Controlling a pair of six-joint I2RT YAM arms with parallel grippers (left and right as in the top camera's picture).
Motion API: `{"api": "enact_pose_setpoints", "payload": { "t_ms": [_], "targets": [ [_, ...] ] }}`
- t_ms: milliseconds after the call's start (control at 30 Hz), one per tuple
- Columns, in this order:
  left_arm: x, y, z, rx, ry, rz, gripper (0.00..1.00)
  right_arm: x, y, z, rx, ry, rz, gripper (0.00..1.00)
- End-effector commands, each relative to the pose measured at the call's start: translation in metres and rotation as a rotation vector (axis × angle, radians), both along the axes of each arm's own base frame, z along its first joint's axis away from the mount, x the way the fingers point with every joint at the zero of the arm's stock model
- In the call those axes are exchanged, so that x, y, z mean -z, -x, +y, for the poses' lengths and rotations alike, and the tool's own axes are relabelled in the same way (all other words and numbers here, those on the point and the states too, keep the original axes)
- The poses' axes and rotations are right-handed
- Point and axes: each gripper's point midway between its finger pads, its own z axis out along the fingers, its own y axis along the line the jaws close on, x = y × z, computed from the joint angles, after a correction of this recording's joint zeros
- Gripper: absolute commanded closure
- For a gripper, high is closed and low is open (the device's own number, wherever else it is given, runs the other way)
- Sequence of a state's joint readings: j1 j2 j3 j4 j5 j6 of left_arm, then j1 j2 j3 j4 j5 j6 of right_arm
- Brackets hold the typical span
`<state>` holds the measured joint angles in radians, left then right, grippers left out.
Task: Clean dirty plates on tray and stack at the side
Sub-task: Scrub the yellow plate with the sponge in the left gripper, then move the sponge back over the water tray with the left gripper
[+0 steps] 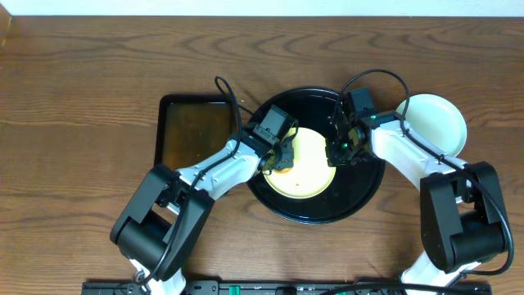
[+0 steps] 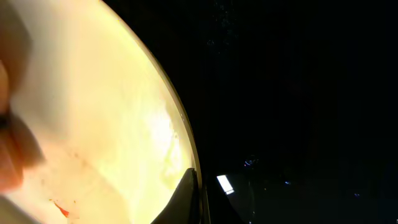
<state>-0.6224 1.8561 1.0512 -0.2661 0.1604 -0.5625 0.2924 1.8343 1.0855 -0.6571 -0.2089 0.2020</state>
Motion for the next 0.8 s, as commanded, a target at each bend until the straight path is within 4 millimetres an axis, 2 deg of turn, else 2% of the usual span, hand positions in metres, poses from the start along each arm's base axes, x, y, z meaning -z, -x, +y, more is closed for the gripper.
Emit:
{"api": "enact_pose_setpoints", "payload": {
  "t_ms": [0,133,267,333,433,600,667,767],
  "targets": [
    [-0.014,0.027,-0.022,0.118,0.056,0.015,0.93,-0.004,0.002,0.005,-0.010,0.001,-0.004,0.99],
    [-0.008,0.048,-0.046,0.188,0.026,-0.009,0.92,-0.004,0.002,0.005,-0.009,0.001,-0.004,0.99],
    [0.007,0.053,-0.063,0.225,0.008,-0.038,0.92,-0.004,0.002,0.005,-0.009,0.001,-0.003,0.99],
    [0.018,0.046,-0.052,0.198,-0.050,-0.054,0.92,-0.004,0.002,0.005,-0.009,0.001,-0.003,0.99],
    [0.019,0.037,-0.041,0.163,-0.086,-0.070,0.92,-0.004,0.002,0.005,-0.009,0.001,-0.003,0.99],
    [0.023,0.008,0.006,0.037,-0.163,-0.065,0.92,-0.003,0.003,0.004,-0.009,0.002,0.000,0.99],
    [0.019,-0.003,0.019,0.026,-0.171,-0.074,0.92,-0.003,0.002,0.005,-0.009,0.002,0.000,0.99],
    [0.001,-0.010,0.029,0.037,-0.175,-0.099,0.93,-0.003,0.002,0.004,-0.009,0.002,-0.001,0.99]
  ]
}}
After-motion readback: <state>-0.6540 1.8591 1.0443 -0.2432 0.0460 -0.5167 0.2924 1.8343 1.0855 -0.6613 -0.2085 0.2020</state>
